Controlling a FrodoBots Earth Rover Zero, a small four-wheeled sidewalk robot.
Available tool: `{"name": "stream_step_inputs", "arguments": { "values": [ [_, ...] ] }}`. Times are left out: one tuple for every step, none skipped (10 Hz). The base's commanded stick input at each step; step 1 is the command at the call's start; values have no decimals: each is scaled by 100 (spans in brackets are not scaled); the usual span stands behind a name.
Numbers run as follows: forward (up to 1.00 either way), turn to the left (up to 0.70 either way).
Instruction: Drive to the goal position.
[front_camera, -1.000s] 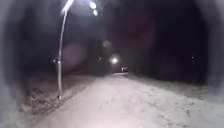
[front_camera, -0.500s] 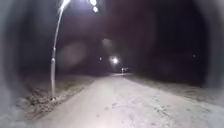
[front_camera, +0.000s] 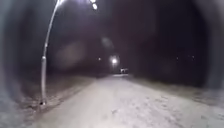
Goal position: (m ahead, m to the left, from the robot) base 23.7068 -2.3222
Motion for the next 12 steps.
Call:
{"name": "stream_step_inputs", "arguments": {
  "values": [
    [70, 0],
    [70, 0],
    [70, 0],
    [70, 0],
    [70, 0],
    [70, 0],
    [70, 0],
    [70, 0],
    [70, 0],
    [70, 0],
    [70, 0],
    [70, 0]
  ]
}}
